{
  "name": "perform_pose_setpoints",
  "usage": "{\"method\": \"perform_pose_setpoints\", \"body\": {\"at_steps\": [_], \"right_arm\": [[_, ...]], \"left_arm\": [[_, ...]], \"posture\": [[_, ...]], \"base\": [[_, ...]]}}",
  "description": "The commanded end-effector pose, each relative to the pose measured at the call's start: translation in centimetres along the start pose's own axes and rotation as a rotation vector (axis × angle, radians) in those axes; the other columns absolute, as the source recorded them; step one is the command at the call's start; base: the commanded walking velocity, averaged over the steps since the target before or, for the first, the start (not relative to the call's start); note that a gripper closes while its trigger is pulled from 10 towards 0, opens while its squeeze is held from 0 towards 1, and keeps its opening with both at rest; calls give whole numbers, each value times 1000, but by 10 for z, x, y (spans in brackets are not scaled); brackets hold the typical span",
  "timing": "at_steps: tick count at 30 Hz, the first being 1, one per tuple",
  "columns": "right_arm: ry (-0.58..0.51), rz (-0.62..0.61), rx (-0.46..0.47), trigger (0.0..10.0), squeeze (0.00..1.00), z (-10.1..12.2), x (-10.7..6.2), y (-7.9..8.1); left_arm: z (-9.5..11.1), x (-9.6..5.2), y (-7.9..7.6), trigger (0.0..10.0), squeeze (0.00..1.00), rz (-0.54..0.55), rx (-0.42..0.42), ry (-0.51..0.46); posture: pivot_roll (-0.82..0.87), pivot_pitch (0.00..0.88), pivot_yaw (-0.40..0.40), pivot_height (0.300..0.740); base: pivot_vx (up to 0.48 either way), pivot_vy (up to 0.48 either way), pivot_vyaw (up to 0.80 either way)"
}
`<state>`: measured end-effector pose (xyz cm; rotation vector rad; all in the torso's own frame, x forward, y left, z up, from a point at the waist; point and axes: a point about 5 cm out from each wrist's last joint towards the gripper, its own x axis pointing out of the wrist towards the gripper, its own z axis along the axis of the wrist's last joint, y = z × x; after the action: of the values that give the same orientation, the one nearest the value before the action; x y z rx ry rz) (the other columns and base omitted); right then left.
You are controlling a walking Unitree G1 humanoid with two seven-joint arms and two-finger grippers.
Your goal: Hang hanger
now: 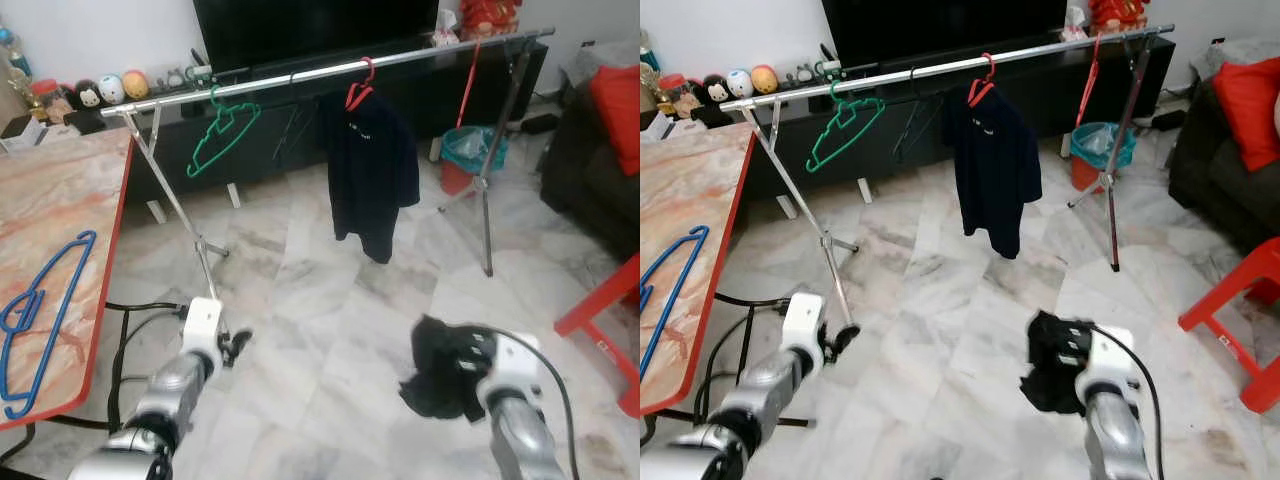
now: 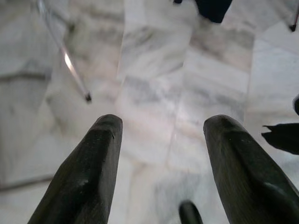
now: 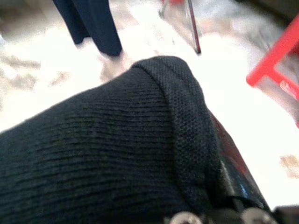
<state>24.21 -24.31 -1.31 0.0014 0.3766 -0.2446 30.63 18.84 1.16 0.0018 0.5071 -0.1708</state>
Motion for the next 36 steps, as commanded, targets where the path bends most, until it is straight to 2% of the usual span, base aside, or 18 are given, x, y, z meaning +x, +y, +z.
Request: {"method": "perform_pose_setpoints", "body": {"at_steps": [1, 7, 8, 10, 13, 14, 20, 24, 26, 28, 29, 31, 36], "right_arm": [[-55, 12, 23, 10000, 0, 9, 3, 5], [-63, 21, 25, 10000, 0, 6, 0, -1], [-62, 29, 20, 10000, 0, 6, 0, -2], [-52, 54, 16, 10000, 0, 6, 0, -3], [-14, 90, -5, 10000, 0, -1, -2, -5], [38, 87, -32, 10000, 0, -9, -3, -9], [95, 77, -35, 10000, 0, -17, -7, -19], [83, 87, -30, 10000, 0, -13, -5, -21], [58, 87, -39, 10000, 0, -5, -1, -23], [45, 87, -29, 10000, 0, -1, 2, -23], [37, 112, -28, 10000, 0, 3, 4, -20], [35, 164, -44, 10000, 0, 6, 6, -16], [6, 316, -106, 10000, 0, 14, 6, -5]], "left_arm": [[-7, -4, 8, 10000, 0, 32, -19, 23], [-24, -7, 1, 10000, 0, 20, -28, 61], [-30, -9, 0, 10000, 0, 22, -41, 71], [-46, -14, -2, 10000, 0, 29, -17, 118], [-65, -20, -4, 10000, 0, 52, -26, 178], [-78, -26, -5, 10000, 0, 75, -44, 223], [-100, -34, -15, 10000, 0, 84, -58, 303], [-90, -28, -17, 10000, 0, 78, -46, 257], [-70, -19, -17, 10000, 0, 61, 36, 180], [-61, -16, -16, 10000, 0, 52, 64, 146], [-48, -12, -17, 10000, 0, 25, 92, 96], [-35, -8, -20, 10000, 0, -14, 88, 40], [-10, -2, -32, 10000, 0, -146, 97, -59]], "posture": [[0, 0, 129, 740], [-3, 0, 75, 740], [0, 0, 62, 740], [5, 0, 34, 740], [7, 0, -8, 740], [15, 0, -25, 740], [4, 0, -49, 740], [13, 0, -50, 740], [22, 0, -42, 740], [24, 0, -36, 740], [17, 0, -31, 740], [18, 0, -28, 740], [19, 0, -8, 740]], "base": [[0, 0, 800], [0, 0, 800], [0, 0, 800], [0, 0, 800], [0, 0, 800], [0, 0, 800], [0, 0, 640], [0, 0, 0], [0, 0, 0], [0, 0, 0], [0, 0, 0], [0, 0, 0], [0, 0, 0]]}}
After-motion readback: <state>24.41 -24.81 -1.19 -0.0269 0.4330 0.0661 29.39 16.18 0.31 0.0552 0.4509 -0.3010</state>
